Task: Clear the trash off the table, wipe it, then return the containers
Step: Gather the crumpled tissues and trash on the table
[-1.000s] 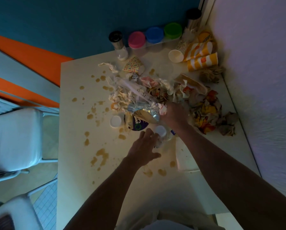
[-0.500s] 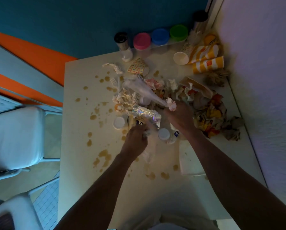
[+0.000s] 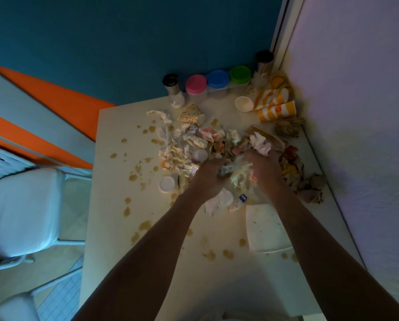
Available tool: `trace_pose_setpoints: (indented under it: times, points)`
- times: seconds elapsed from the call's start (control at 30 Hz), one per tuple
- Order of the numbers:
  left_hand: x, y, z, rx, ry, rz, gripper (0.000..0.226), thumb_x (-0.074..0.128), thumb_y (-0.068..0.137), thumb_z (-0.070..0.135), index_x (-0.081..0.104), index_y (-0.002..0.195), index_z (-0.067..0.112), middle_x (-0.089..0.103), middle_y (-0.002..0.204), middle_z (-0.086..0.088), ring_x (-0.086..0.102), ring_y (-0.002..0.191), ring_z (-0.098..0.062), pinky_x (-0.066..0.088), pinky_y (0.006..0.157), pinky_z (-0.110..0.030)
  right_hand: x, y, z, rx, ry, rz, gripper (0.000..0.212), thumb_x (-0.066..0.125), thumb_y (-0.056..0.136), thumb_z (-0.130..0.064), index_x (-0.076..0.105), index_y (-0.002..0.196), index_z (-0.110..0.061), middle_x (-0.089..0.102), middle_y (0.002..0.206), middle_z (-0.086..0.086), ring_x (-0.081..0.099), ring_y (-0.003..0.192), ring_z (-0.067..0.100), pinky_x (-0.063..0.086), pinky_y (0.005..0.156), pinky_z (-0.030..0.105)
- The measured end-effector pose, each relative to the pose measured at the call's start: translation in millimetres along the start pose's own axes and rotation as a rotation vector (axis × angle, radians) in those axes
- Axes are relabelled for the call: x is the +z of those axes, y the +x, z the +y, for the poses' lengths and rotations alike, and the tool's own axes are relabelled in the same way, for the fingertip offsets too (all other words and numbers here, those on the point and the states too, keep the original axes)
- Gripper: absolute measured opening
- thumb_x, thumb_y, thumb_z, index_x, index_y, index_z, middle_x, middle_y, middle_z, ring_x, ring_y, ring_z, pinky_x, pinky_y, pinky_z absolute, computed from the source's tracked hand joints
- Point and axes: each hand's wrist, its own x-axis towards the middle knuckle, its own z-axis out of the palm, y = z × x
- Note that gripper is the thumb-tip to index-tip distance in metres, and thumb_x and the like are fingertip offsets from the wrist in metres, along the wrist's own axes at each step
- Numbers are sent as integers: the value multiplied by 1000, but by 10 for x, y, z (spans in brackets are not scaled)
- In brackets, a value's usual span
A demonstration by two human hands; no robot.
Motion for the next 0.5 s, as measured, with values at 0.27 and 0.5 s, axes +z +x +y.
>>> trace_pose_setpoints:
  times: [0.27, 0.5]
  points:
    - [88, -114, 485, -54, -418, 269, 19, 57, 85, 10, 66, 101, 12, 70, 92, 4, 66, 89, -13, 55, 82, -32, -83, -233, -59, 128, 308, -320, 36, 71, 90, -22, 65, 125, -14, 68, 124, 14, 63, 118, 31, 51, 98, 47]
    - [-68, -265, 657, -84, -612, 507, 9, 64, 95, 5, 68, 97, 12, 72, 95, -3, 65, 88, -11, 53, 78, -29, -119, -641, -129, 357, 390, -720, 30, 58, 95, -11, 66, 124, -14, 69, 120, 13, 66, 112, 27, 57, 89, 39]
